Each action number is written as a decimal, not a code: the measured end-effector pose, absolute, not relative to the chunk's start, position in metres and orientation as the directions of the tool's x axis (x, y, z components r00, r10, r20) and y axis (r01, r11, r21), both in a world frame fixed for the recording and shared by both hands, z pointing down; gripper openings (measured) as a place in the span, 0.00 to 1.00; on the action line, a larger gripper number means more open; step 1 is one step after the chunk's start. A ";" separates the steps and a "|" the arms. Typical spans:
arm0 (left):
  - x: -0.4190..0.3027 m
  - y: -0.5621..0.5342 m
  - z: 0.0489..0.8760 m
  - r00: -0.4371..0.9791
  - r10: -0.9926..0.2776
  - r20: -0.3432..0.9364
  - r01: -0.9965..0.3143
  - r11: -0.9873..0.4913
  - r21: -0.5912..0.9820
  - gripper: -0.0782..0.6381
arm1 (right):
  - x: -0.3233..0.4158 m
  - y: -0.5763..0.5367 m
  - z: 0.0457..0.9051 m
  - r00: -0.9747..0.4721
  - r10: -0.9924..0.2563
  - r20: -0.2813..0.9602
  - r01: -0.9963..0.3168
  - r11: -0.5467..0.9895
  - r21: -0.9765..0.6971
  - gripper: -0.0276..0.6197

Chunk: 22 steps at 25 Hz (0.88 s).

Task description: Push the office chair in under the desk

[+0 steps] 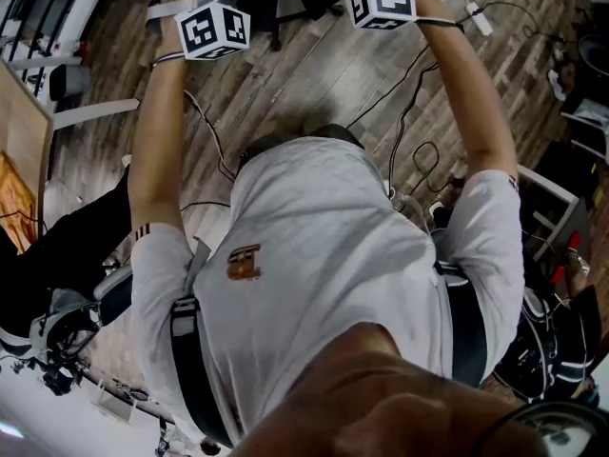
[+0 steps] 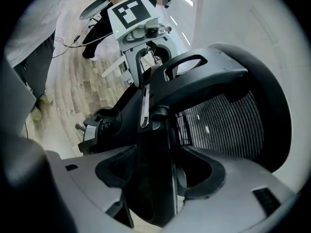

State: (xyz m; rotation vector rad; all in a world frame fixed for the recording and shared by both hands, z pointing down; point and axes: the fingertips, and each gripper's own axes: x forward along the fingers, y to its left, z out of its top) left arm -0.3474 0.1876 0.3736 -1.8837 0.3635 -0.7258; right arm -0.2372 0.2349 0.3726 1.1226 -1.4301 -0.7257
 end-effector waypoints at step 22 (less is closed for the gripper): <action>-0.297 0.138 0.370 0.732 -0.641 0.231 0.002 -0.338 -0.941 0.56 | -0.175 0.166 0.376 0.110 -0.949 0.296 -0.023 0.295 0.955 0.45</action>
